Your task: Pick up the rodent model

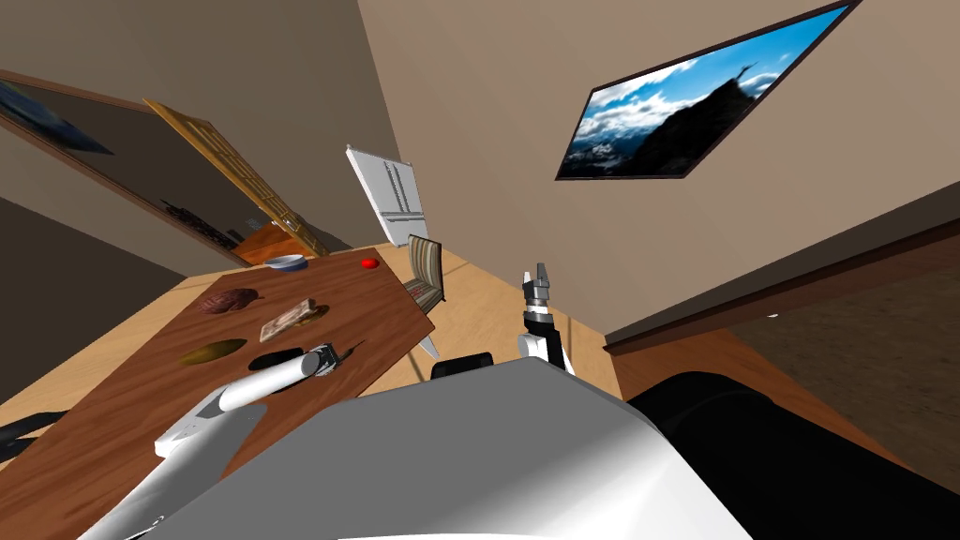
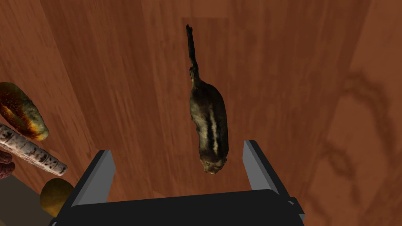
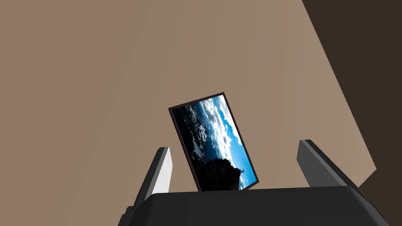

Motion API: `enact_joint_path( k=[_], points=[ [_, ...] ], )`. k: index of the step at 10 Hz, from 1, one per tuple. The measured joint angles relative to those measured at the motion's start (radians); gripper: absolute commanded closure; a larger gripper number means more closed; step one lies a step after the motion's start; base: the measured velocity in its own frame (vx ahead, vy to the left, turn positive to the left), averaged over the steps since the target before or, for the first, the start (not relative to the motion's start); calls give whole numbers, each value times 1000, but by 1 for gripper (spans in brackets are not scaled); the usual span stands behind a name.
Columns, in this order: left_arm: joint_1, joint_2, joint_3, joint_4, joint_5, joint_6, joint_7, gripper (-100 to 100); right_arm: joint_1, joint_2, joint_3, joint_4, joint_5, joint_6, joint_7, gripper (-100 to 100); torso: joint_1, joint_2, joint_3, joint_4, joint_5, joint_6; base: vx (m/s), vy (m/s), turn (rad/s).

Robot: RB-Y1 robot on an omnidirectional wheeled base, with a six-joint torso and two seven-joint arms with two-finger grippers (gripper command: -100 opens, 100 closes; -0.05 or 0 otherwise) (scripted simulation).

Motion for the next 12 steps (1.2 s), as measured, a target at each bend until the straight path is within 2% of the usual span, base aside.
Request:
enact_joint_path(
  k=[3,7,8,9,12],
  points=[
    [-44,36,16,111,29,65,11,-100,0,0,0,0,0,0,0,0,-1,-2,-1,0,0,0,54,-40,-39],
    [-65,67,35,188,56,138,27,-100,0,0,0,0,0,0,0,0,0,0,0,0,0,0,28,-23,-19],
    [-66,67,35,190,56,139,27,0,0,0,0,0,0,0,0,0,1,1,1,0,0,0,0,0,0],
    [-66,67,35,190,56,139,27,-100,0,0,0,0,0,0,0,0,2,2,1,0,0,0,32,33,18],
    [-70,33,27,224,33,92,27,-100,0,0,0,0,0,0,0,0,6,-1,0,0,1,0,38,52,5]
  ],
)
